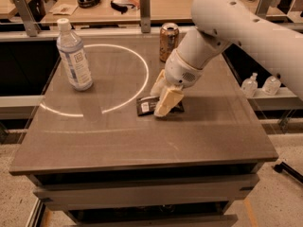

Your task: Pick rxbar chocolate

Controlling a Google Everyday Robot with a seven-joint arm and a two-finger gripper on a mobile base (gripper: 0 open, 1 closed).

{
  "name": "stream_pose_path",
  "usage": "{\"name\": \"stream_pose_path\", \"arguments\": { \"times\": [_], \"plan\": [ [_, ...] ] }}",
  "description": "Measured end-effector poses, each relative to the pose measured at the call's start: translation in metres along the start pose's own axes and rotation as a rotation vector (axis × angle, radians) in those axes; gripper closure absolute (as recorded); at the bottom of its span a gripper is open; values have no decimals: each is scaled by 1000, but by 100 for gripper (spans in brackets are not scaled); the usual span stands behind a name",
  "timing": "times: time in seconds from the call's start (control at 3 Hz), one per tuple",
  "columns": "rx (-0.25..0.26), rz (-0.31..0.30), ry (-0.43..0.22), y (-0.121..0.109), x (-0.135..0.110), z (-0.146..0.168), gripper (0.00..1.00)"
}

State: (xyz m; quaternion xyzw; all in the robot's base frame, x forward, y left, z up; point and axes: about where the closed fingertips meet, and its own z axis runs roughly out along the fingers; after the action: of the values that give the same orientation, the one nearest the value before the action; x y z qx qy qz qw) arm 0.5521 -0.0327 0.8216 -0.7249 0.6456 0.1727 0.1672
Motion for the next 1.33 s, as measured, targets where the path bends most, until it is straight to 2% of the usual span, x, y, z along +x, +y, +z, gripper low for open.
{"name": "stream_pose_path", "arguments": {
  "times": [0.33, 0.67, 1.0, 1.33],
  "plan": [
    [0, 0, 0, 0, -2, -3, 88],
    [38, -38, -34, 2, -20, -20, 100],
    [82, -114, -89, 10, -52, -49, 100],
    [132, -164, -118, 17, -77, -70, 100]
  ]
}}
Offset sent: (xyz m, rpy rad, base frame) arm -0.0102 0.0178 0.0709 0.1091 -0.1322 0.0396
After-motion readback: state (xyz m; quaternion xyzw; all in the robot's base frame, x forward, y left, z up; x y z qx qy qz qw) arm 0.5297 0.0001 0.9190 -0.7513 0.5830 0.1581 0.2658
